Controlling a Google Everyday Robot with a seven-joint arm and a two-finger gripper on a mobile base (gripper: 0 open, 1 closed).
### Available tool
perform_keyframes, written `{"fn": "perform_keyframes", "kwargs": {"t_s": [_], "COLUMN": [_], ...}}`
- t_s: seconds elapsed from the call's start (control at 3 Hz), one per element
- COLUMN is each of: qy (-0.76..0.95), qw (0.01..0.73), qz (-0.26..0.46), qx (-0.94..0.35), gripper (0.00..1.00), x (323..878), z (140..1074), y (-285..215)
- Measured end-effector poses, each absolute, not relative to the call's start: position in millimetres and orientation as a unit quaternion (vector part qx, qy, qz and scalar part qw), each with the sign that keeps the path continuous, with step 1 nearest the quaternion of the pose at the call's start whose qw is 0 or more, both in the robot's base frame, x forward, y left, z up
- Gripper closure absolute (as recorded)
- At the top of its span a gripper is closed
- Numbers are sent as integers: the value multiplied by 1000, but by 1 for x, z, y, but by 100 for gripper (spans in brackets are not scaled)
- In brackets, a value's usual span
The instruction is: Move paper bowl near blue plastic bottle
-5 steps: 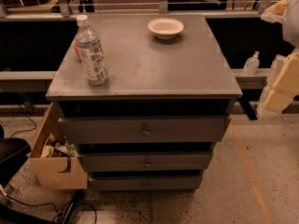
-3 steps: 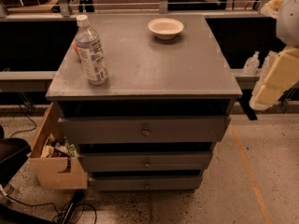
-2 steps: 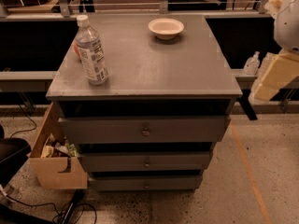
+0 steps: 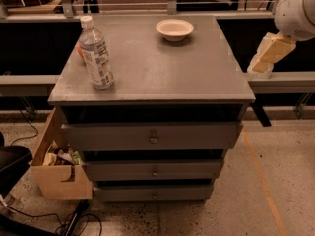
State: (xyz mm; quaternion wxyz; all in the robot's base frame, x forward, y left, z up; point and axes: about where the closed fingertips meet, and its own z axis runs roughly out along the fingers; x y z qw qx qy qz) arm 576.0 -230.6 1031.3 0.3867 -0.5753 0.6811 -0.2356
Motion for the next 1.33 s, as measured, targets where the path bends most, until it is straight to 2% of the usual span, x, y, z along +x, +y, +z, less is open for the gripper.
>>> {"fn": "perform_keyframes", "kwargs": {"t_s": [0.67,1.33], "qy": [669,618], "qw": [409,497], "qz": [-248,-178], "qx": [-569,-582], "gripper": [0,0], "x": [585,652], "z": [1043,1007], "y": [-228,-175]}}
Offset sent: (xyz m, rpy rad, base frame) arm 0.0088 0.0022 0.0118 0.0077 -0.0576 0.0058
